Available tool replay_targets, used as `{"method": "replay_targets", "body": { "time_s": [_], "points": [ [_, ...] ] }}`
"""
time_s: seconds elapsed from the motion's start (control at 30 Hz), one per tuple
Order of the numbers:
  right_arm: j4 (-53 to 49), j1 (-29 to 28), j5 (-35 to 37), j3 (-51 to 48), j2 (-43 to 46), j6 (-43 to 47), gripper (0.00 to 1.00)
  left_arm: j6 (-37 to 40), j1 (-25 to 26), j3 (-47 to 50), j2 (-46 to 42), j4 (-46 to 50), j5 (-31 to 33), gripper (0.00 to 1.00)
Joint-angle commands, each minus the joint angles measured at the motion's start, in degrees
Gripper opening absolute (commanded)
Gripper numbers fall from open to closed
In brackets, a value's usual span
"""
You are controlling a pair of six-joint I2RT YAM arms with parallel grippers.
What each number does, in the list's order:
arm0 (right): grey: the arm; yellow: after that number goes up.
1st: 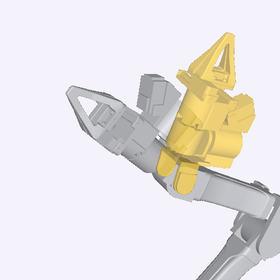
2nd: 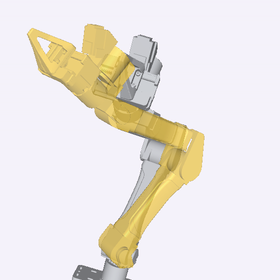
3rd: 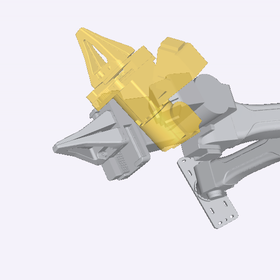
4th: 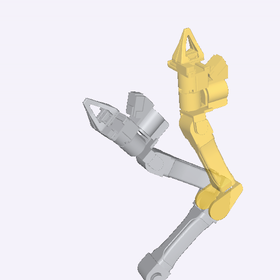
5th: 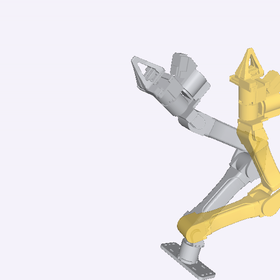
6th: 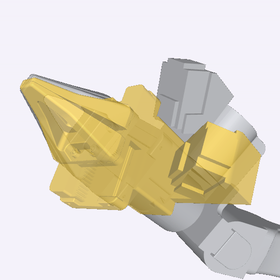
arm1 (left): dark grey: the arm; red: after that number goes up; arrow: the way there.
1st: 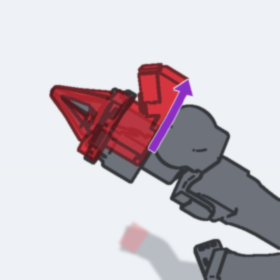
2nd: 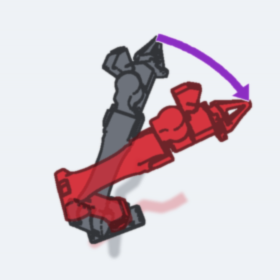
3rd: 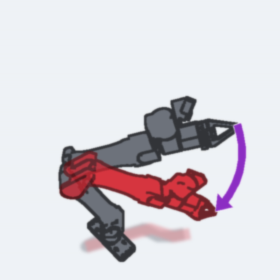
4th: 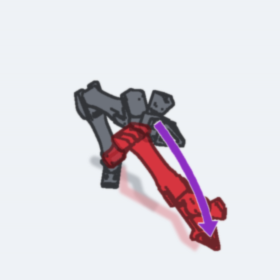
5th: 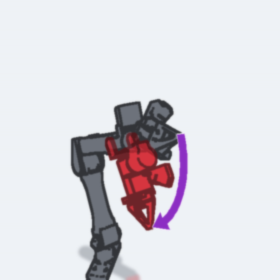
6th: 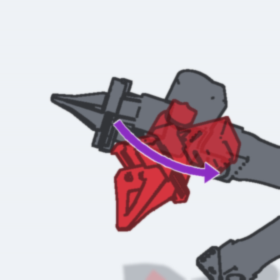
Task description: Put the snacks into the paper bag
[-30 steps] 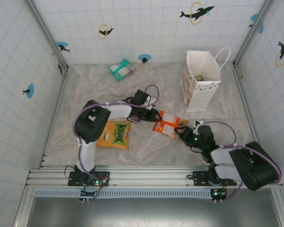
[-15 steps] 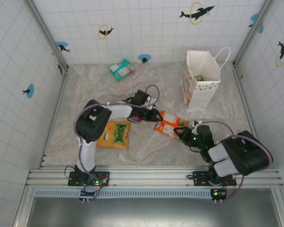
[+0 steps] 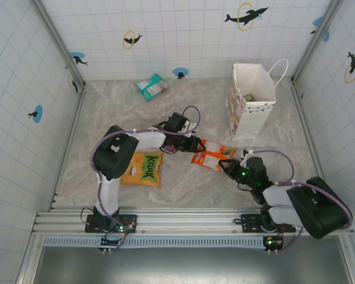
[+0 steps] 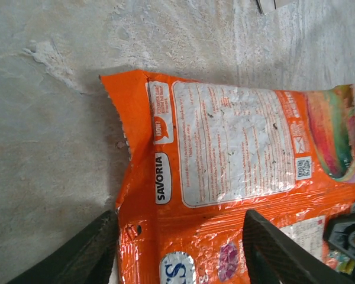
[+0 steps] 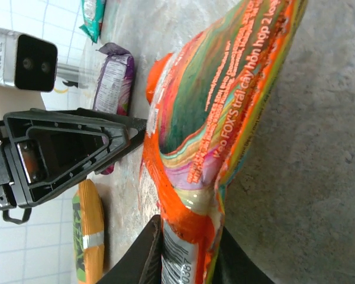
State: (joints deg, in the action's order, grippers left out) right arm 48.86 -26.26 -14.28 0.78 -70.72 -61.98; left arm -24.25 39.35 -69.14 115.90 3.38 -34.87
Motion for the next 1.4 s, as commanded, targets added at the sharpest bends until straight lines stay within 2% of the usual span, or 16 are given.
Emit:
{"method": "replay_targets", "body": {
  "time_s": [0.0,0.3,0.67,0.93,1.17,1.37],
  "points": [
    [-6.8,-0.4,3.3,-0.3,5.4,3.6,0.2,0.0,0.3,0.2,-3.8,2.3,2.9,0.63],
    [-20.3,-0.9,5.8,3.0,19.3,10.2,0.18,0.3,-0.1,2.0,-12.4,2.7,8.3,0.71],
    [-21.8,-1.8,6.1,7.1,30.2,16.6,0.16,-0.8,-1.5,10.2,-25.2,-0.9,17.7,0.8],
    [-24.8,-3.0,7.6,15.4,32.0,24.2,0.14,-1.4,-1.5,12.7,-29.9,-3.0,22.5,0.81],
    [-29.3,-3.1,7.7,21.6,30.2,27.6,0.14,-1.5,-1.5,14.3,-29.1,-3.8,19.5,0.8],
    [-38.6,-2.9,10.9,21.1,30.3,23.8,0.34,-3.7,-1.5,14.1,-25.0,-4.2,11.6,0.77]
  ]
}}
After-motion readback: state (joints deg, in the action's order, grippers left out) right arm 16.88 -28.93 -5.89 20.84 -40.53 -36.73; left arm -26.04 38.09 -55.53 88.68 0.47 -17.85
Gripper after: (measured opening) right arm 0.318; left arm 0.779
